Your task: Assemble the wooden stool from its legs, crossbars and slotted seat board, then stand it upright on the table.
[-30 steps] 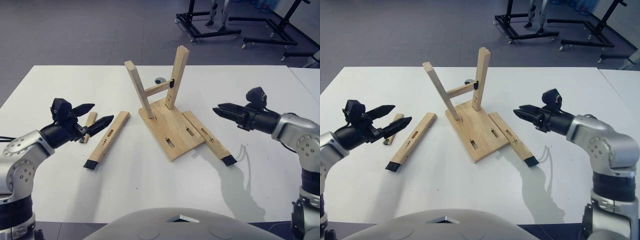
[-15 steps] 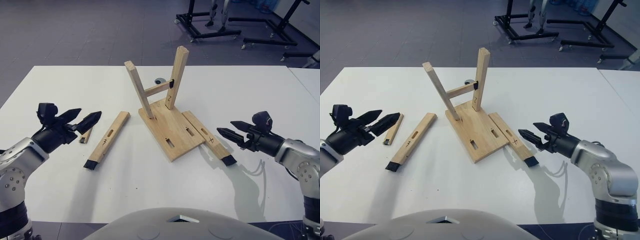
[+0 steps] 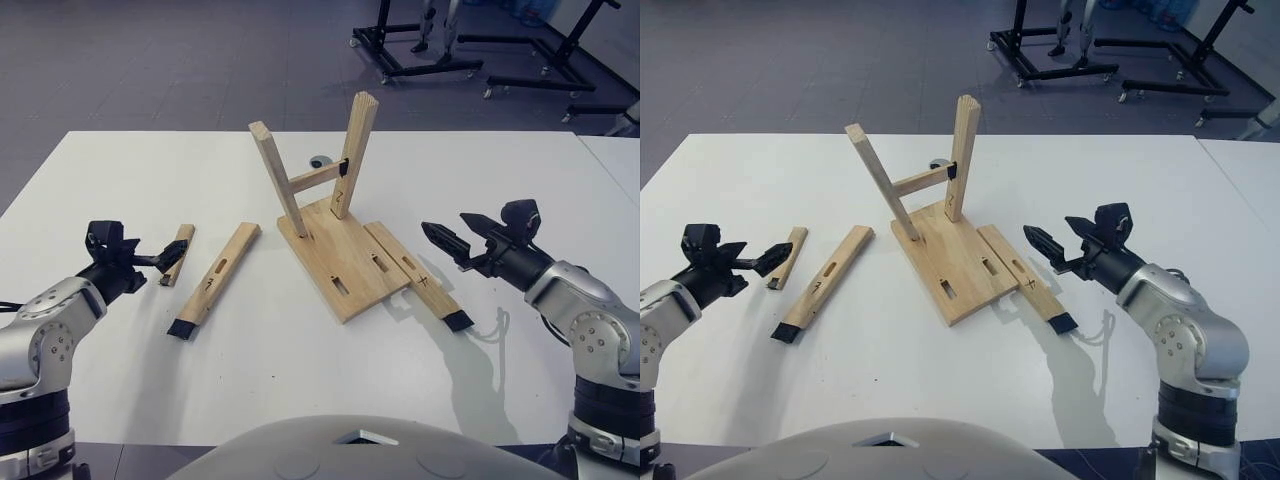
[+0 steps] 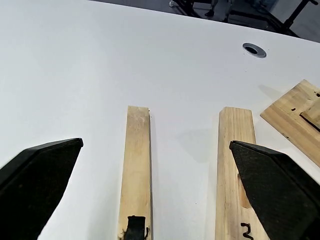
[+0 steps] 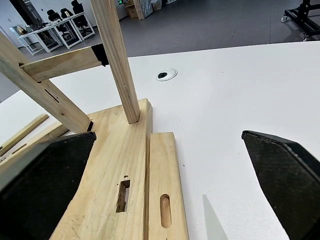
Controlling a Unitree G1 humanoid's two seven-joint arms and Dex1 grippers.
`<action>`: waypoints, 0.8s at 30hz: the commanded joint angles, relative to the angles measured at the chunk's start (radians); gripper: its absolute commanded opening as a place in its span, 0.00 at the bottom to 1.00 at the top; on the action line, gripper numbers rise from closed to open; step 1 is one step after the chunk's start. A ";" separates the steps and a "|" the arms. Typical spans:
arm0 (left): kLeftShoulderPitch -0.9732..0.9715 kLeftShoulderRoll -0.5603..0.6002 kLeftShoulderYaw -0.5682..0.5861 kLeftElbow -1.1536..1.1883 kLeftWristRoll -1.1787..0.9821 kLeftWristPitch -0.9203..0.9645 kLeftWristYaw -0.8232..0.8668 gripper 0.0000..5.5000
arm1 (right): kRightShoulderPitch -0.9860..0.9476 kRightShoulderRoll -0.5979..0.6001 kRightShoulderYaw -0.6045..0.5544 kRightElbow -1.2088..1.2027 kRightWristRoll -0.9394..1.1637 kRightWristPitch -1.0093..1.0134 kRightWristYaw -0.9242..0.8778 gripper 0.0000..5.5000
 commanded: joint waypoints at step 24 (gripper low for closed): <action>-0.065 -0.103 -0.234 0.152 0.304 -0.031 0.092 0.33 | -0.054 0.087 0.064 0.024 0.013 0.011 -0.095 0.98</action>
